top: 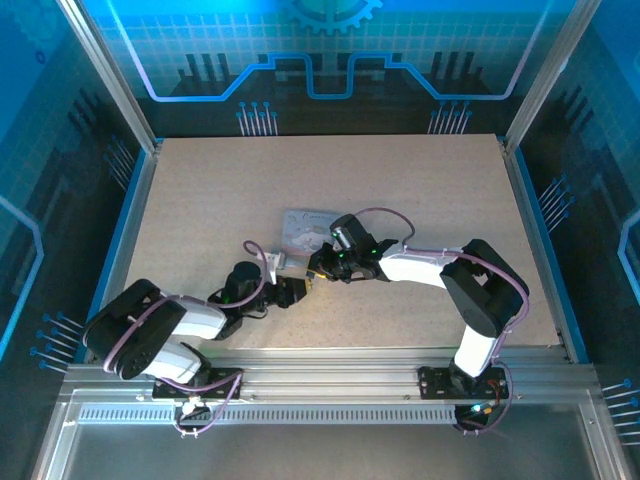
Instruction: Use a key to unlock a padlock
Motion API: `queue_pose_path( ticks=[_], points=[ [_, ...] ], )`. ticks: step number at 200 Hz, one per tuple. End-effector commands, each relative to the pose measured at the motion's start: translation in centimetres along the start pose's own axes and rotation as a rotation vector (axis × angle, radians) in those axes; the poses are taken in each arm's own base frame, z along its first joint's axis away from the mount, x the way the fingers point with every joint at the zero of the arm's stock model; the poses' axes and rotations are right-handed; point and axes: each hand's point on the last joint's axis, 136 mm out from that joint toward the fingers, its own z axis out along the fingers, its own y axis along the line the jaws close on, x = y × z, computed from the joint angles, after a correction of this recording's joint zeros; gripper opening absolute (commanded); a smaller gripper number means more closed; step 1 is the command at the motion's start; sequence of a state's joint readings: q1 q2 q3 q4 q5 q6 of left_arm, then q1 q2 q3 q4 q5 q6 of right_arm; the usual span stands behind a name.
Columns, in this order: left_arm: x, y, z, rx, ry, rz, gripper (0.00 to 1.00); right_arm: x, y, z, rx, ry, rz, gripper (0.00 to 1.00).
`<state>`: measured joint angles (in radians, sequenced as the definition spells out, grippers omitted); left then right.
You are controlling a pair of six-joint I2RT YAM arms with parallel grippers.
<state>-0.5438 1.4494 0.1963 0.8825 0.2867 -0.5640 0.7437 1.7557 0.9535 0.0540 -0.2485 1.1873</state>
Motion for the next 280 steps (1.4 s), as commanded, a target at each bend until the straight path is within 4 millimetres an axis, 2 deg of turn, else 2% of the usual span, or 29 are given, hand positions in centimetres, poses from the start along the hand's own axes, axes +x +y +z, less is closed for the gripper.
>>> queue_pose_path(
  ticks=[1, 61, 137, 173, 195, 213, 246, 280],
  points=[
    [-1.5, -1.3, 0.5, 0.061, -0.034, 0.005, 0.32, 1.7, -1.0, 0.1, 0.024, 0.054, 0.048, 0.01],
    [-1.7, -1.5, 1.3, 0.084, -0.039, -0.001, 0.23, 1.7, -1.0, 0.1, 0.024, 0.057, 0.053, 0.01],
    [-0.9, -0.7, 1.1, 0.052, -0.032, 0.002, 0.22, 1.5, -1.1, 0.1, 0.017, 0.042, 0.075, 0.01],
    [-0.7, -0.6, 1.2, 0.046, -0.033, 0.009, 0.13, 1.4, -0.8, 0.1, 0.007, 0.037, 0.08, 0.01],
    [-0.8, -0.7, 1.2, 0.044, -0.039, 0.021, 0.0, 1.3, -0.7, 0.0, 0.005, 0.034, 0.085, 0.01],
    [-1.0, -0.7, 1.2, 0.036, -0.044, 0.035, 0.0, 1.3, -0.8, 0.0, 0.005, 0.033, 0.09, 0.01],
    [-0.7, -0.6, 1.3, -0.029, -0.016, 0.119, 0.0, 1.4, -0.9, -0.1, 0.004, 0.032, 0.102, 0.0],
    [-0.4, -0.4, 1.2, -0.157, 0.029, 0.281, 0.0, 1.4, -1.1, -0.3, 0.017, 0.03, 0.109, 0.0]
  ],
)
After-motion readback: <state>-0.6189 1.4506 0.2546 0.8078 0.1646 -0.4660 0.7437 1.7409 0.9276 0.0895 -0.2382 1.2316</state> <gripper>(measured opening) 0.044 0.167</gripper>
